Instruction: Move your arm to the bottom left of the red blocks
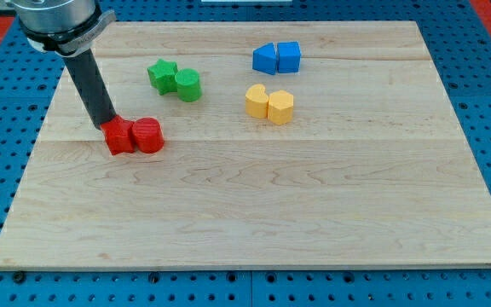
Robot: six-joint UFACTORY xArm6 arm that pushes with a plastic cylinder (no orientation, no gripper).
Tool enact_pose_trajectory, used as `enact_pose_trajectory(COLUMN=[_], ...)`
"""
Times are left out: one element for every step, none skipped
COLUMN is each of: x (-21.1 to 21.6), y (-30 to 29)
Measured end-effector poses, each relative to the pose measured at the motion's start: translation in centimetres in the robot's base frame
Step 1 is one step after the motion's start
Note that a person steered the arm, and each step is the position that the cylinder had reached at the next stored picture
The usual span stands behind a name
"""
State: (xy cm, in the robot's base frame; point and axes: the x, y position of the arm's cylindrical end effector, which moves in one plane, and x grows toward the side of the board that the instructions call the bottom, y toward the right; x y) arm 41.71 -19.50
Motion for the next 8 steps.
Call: enact_pose_trajectory(x=[0.0, 0.0, 0.0, 0.0, 0.0, 1.9, 2.5, 2.7], y=[-0.1, -2.1, -4.9, -5.4, -5.4, -4.1, -3.5, -4.1])
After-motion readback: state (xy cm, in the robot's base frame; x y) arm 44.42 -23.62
